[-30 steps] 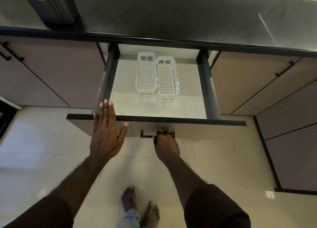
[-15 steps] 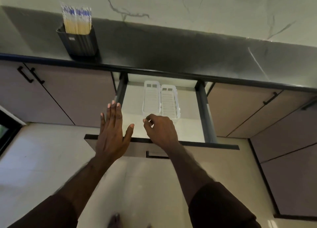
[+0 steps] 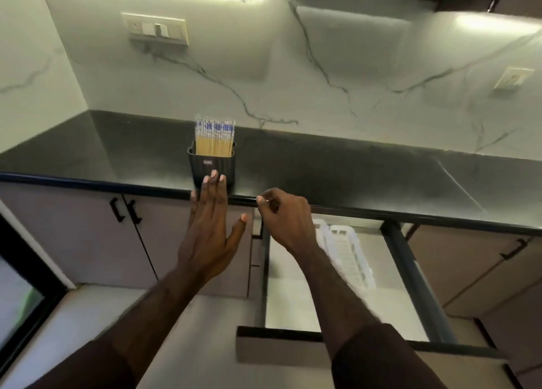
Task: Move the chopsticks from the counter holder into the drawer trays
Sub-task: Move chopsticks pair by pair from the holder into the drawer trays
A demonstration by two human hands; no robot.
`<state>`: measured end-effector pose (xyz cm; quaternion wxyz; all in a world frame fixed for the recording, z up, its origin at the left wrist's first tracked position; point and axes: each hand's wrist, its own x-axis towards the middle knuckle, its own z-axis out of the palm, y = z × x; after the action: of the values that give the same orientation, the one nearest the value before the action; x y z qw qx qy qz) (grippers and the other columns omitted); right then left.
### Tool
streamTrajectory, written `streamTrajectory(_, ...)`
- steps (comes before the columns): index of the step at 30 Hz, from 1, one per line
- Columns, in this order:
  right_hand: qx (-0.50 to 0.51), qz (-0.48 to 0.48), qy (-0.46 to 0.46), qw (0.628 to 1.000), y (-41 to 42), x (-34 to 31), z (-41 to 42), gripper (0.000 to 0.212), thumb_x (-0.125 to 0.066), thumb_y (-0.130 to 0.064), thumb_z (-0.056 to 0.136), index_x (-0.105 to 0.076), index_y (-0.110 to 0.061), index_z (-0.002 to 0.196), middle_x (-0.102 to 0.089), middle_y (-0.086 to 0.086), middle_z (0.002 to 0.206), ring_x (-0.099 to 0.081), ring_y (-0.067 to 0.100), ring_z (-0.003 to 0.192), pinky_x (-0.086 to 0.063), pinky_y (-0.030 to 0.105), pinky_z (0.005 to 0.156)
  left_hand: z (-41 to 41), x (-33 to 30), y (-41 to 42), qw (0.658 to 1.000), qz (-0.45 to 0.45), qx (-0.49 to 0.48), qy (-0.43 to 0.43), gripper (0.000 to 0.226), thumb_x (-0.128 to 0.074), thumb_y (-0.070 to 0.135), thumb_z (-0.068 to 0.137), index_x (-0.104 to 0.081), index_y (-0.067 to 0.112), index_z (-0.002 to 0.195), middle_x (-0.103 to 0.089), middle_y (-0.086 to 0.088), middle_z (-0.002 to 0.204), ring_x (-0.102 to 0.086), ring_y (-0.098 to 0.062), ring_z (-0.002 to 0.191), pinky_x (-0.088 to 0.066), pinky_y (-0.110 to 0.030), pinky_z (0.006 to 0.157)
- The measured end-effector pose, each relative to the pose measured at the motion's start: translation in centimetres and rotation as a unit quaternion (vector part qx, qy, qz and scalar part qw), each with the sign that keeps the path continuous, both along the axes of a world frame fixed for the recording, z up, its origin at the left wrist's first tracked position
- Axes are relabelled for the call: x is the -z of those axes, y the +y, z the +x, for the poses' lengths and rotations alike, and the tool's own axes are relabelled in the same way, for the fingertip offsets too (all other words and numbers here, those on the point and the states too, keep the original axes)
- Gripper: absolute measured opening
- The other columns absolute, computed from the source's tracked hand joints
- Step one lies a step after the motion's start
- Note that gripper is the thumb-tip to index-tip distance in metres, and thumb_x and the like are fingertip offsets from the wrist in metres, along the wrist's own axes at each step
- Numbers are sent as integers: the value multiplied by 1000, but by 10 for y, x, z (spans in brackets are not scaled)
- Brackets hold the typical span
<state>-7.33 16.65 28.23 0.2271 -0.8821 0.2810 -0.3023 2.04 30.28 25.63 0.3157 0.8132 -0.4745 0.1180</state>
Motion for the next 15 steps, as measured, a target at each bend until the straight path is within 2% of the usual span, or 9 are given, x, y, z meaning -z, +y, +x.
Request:
streamTrajectory(4, 5, 14, -23, 1000, 18, -19, 68, 27, -57, -40, 94, -70, -19, 104, -75, -2, 93, -68, 10, 81, -54, 24, 75, 72, -23, 19, 999, 2, 25, -25, 79, -29, 53, 95, 8, 14, 153, 11, -4, 162, 13, -14, 148, 5, -40, 121)
streamTrajectory(7, 4, 13, -38, 999, 21, -28, 107, 26, -57, -38, 95, -69, -18, 106, -74, -2, 95, -67, 8, 80, -56, 25, 77, 113, -30, 19, 999, -5, 27, -30, 79, -28, 54, 94, 6, 13, 153, 10, -5, 162, 12, -16, 149, 5, -40, 121)
streamTrajectory(11, 5, 18, -37, 999, 13, -26, 164, 28, -57, -34, 95, -68, -16, 113, -74, 0, 101, -68, 9, 86, -53, 19, 81, 170, -24, 7, 1000, -11, 13, -22, 78, -27, 53, 94, 5, 13, 153, 10, -4, 162, 12, -16, 149, 9, -34, 119)
streamTrajectory(15, 10, 28, -42, 999, -14, -15, 219, 28, -59, -34, 94, -68, -17, 114, -74, 0, 102, -68, 8, 84, -52, 18, 78, 216, -13, -17, 1000, -18, 23, -7, 78, -28, 52, 94, 4, 13, 153, 8, -4, 162, 11, -16, 149, 6, -37, 120)
